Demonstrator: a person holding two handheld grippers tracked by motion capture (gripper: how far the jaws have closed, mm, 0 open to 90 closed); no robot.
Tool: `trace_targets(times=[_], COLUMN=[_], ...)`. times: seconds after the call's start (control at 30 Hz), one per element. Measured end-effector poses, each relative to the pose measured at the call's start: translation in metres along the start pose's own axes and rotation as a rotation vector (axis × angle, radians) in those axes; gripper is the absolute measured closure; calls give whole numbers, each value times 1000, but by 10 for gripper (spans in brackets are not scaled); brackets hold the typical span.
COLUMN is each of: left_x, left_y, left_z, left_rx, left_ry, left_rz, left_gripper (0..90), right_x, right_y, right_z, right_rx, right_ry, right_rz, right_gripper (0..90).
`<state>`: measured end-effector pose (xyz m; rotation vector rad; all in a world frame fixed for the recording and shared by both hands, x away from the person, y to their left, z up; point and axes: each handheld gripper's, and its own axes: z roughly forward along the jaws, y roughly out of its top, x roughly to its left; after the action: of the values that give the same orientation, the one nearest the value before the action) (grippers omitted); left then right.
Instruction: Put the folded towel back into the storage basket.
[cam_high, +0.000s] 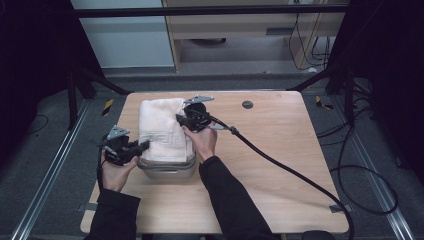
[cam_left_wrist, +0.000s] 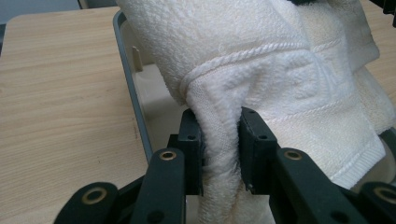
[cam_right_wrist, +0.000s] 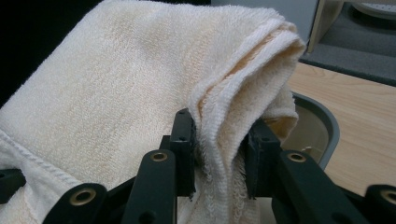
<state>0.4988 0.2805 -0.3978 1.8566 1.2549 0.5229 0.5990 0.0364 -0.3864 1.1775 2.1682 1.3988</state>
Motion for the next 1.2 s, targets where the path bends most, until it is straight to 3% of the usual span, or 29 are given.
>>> trace_targets(times=[0.63,1.2], left_x=[-2,-2], left_y=[-6,-11], left_z=[15,28], left_rx=[49,113], left_ry=[35,42], left_rz=[26,42], left_gripper=[721,706], right_x=[-6,-6], right_y=[-18,-32], right_z=[14,16], right_rx=[26,53], right_ry=[-19,-51], right_rz=[8,-32], right_gripper=[685,667])
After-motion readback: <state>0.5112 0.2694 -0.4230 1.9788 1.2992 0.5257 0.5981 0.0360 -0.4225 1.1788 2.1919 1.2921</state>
